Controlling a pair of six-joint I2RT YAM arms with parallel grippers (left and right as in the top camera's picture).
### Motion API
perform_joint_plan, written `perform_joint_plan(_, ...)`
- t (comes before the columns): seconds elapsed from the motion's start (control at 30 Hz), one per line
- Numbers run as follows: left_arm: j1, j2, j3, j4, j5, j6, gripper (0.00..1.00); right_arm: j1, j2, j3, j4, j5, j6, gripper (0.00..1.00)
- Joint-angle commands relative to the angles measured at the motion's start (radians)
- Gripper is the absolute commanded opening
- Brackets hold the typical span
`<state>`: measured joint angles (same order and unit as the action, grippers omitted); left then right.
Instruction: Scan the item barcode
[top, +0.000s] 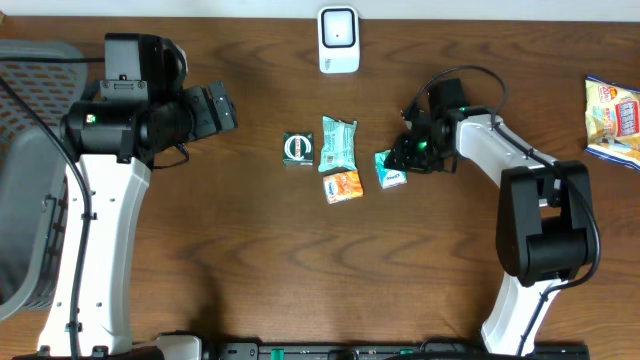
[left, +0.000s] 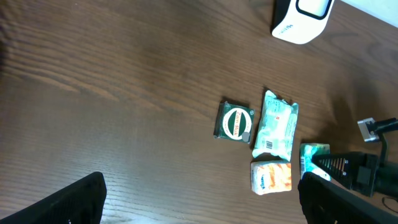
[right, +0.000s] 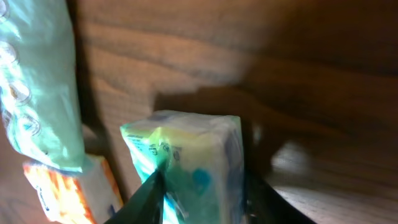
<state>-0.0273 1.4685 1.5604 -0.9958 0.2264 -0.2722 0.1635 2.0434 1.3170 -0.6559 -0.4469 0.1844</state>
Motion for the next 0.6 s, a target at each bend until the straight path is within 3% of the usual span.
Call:
perform_joint_plan(0.0,0.003,0.002,0.004,-0.003,-0.003,0.006,0.98,0.017,-0.001,-0.056,0.025,0.017,0.032,0.01)
perform_joint_plan(0.23,0.003,0.002,0.004,-0.003,-0.003,0.006,0.98,-0.029,-0.029,-0.010,0.027,-0.380,-0.039,0.01)
perform_joint_plan(0.3,0.003,0.002,0.004,-0.003,-0.003,0.006,0.98,-0.073,-0.043,0.023,0.032,-0.572,-0.074,0.01)
perform_joint_plan(0.33,0.004,0.002,0.004,-0.002,-0.003,0.006,0.98,-0.137,-0.047,0.047,0.072,-0.782,-0.082,0.01)
perform_joint_plan(0.57,0.003,0.002,0.004,-0.003,-0.003,0.006,0.98,-0.209,-0.047,0.046,0.187,-1.115,-0.099,0.01)
